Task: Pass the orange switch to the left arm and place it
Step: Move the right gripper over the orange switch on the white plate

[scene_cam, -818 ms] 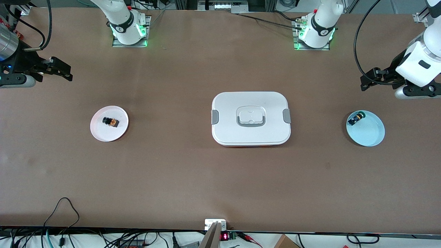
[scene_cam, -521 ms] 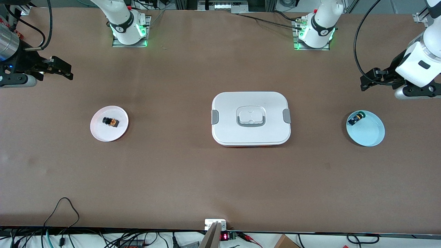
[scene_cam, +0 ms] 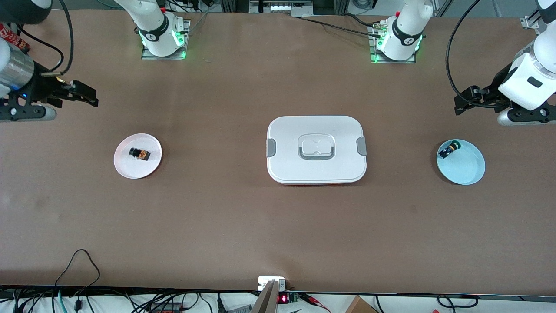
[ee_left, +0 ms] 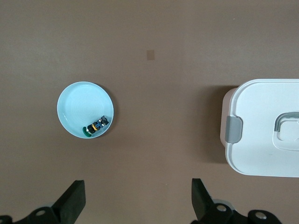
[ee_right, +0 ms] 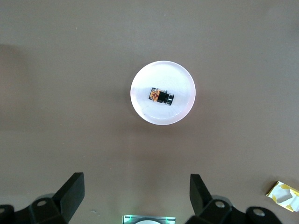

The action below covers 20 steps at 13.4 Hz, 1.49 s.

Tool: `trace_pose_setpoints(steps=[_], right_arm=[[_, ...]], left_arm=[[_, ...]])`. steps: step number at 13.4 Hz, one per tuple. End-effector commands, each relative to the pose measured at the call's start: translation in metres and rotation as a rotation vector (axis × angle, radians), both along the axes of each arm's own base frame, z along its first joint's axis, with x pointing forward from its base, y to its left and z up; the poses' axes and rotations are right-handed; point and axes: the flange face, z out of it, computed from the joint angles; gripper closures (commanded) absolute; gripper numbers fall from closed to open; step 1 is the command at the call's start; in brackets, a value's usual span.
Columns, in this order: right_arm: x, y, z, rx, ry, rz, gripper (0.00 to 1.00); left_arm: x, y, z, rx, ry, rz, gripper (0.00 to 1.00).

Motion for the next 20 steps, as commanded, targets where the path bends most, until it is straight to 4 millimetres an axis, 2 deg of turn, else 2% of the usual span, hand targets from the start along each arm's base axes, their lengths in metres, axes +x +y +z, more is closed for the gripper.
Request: trace_pose_setpoints(steps=[1,4,5,8,10,11,14,16,17,19,20], right_arm=[[0.017,0.001,-0.009,-0.003,-0.020,-0.003,0.00],[0.034,-0.001,-0.046,-0.015,0.022,0.001,0.00],[0.045,-0.001,-0.062,-0.019,0.007,0.009,0.00],[0.059,0.001,-0.090,-0.033,0.009,0.019,0.00],[0.067,0.017,-0.124,-0.081,0.040,0.047,0.00],[0.069,0.023,-0.138,-0.102,0.049,0.038,0.00],[0.077,0.025,-0.184,-0.111,0.048,0.038,0.00],[0.071,0.027,-0.214,-0.108,0.026,0.045,0.00],[0.063,0.026,-0.236,-0.105,0.009,0.043,0.00],[0.044,0.003,-0.278,-0.091,-0.026,-0.001,0.00],[0.041,0.002,-0.287,-0.085,-0.050,-0.032,0.00]], left_arm=[[0.004,-0.003,0.004,0.019,-0.010,0.002,0.00],[0.004,-0.003,0.005,0.019,-0.011,0.002,0.00],[0.004,-0.003,0.006,0.019,-0.013,0.002,0.00],[0.004,-0.003,0.006,0.019,-0.013,0.001,0.00],[0.005,-0.002,0.008,0.016,-0.018,-0.001,0.00],[0.006,-0.003,0.016,0.016,-0.035,-0.004,0.00],[0.007,-0.003,0.014,0.016,-0.031,-0.004,0.00],[0.007,-0.002,0.013,0.016,-0.029,-0.002,0.00],[0.008,-0.002,0.013,0.015,-0.027,-0.002,0.00],[0.009,-0.003,0.008,0.015,-0.017,-0.003,0.00],[0.009,-0.004,0.009,0.015,-0.018,-0.005,0.00]])
